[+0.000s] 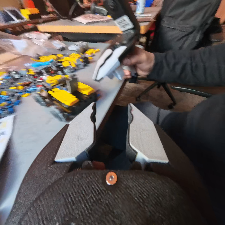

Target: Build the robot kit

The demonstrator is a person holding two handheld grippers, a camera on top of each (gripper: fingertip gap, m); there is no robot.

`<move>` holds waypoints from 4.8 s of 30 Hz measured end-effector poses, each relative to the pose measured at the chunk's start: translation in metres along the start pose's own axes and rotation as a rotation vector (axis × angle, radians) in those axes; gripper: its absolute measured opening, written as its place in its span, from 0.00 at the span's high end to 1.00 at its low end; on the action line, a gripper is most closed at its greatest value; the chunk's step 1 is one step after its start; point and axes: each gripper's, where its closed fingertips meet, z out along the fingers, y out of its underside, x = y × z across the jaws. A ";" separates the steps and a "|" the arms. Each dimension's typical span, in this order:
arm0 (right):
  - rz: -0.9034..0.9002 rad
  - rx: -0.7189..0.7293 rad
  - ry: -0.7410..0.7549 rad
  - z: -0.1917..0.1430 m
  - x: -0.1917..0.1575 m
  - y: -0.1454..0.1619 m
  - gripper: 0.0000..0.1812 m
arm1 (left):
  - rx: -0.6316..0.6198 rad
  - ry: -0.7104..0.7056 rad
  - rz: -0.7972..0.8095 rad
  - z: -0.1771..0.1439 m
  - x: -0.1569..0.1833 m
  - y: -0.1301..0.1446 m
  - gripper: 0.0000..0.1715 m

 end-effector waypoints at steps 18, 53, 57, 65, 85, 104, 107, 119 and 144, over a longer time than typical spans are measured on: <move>-0.261 -0.274 0.205 0.011 0.005 0.038 0.93 | -0.405 0.104 -0.105 0.029 -0.095 0.037 0.59; -0.206 -0.372 0.126 0.023 0.007 0.039 0.99 | -0.446 0.159 -0.126 0.052 -0.096 0.045 0.66; -0.236 -0.374 0.131 0.021 0.004 0.041 0.92 | -0.441 0.160 -0.096 0.051 -0.096 0.044 0.66; -0.212 -0.252 0.221 -0.008 0.011 0.035 0.90 | -0.403 0.050 -0.113 0.032 -0.109 0.026 0.53; -0.180 -0.234 0.178 -0.010 0.011 0.041 0.88 | -0.081 0.063 -0.094 -0.003 0.030 0.034 0.58; 0.041 -0.039 0.054 -0.019 0.020 -0.007 0.88 | -0.102 0.141 -0.092 -0.003 0.040 0.049 0.64; 0.063 -0.119 0.038 -0.012 0.020 0.003 0.86 | -0.093 0.134 -0.141 -0.003 0.032 0.049 0.65; -0.032 -0.313 -0.020 0.027 -0.006 0.028 0.88 | -0.096 0.156 -0.165 -0.007 0.035 0.050 0.66; -0.099 -0.207 -0.037 0.045 -0.023 0.001 0.89 | -0.091 0.183 -0.178 -0.007 0.043 0.047 0.66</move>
